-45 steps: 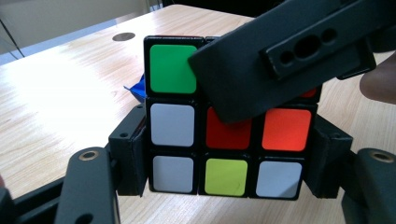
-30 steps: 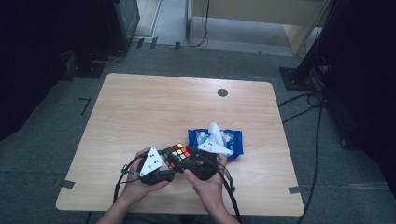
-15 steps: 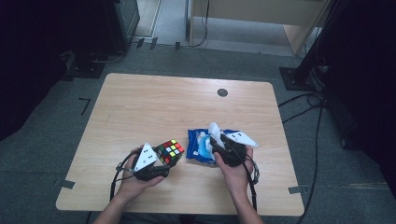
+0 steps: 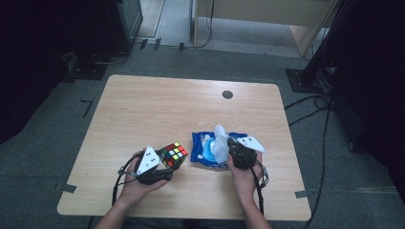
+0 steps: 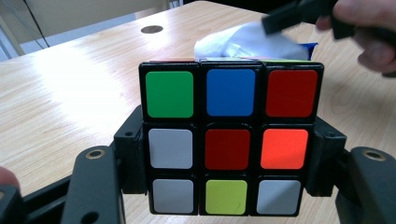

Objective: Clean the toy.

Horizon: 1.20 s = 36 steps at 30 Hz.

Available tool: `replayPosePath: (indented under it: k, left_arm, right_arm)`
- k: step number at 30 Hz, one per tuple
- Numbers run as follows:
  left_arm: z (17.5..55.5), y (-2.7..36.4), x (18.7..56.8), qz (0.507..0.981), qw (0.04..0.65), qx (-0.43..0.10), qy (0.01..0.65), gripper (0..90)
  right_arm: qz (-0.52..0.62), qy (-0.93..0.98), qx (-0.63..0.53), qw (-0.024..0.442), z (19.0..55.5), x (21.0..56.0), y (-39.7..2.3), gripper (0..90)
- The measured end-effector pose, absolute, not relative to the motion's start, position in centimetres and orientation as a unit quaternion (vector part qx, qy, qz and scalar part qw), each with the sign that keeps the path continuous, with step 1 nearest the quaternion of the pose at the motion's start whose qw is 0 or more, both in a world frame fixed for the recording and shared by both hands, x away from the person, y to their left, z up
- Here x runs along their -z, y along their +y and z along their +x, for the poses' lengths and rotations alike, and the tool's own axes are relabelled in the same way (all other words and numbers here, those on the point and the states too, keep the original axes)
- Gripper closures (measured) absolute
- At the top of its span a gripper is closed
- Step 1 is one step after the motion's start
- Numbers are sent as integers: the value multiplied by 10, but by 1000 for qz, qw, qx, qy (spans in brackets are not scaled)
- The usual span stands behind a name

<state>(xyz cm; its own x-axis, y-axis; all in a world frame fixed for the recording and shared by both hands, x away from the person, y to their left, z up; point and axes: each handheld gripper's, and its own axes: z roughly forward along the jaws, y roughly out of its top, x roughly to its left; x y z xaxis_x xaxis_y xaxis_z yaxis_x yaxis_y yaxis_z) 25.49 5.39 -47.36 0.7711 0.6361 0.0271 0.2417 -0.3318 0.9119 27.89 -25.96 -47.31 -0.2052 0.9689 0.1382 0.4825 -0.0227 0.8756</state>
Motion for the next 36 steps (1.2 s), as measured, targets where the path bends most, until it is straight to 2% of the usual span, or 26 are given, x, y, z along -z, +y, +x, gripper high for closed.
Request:
replayPosePath:
  k: [7, 11, 13, 14, 17, 23, 26, 28, 31, 36]
  left_arm:
    - [255, 54, 474, 792, 508, -194, 279, 339]
    - [255, 53, 474, 793, 506, -194, 277, 339]
    - [255, 52, 474, 794, 506, -193, 276, 339]
    - [255, 52, 474, 794, 506, -193, 275, 338]
    - [255, 53, 474, 793, 506, -195, 276, 339]
    - [257, 59, 473, 791, 508, -194, 282, 339]
    - [257, 57, 473, 792, 508, -193, 279, 338]
    - [256, 56, 473, 793, 508, -191, 277, 339]
    - [256, 53, 474, 796, 506, -190, 272, 339]
    - [255, 54, 475, 797, 505, -189, 272, 339]
  right_arm:
    - [514, 619, -484, 345, 261, 429, -273, 900]
    - [454, 680, -492, 299, 258, 426, -258, 900]
    - [426, 719, -485, 259, 259, 433, -242, 900]
    - [414, 731, -487, 239, 260, 437, -234, 879]
    - [390, 743, -516, 172, 264, 444, -222, 741]
    - [385, 757, -507, 146, 275, 450, -234, 528]
    - [353, 792, -467, 174, 278, 464, -235, 431]
    - [343, 803, -458, 166, 280, 474, -233, 336]
    - [353, 811, -442, 149, 286, 488, -229, 279]
    - [381, 820, -409, 127, 293, 502, -227, 308]
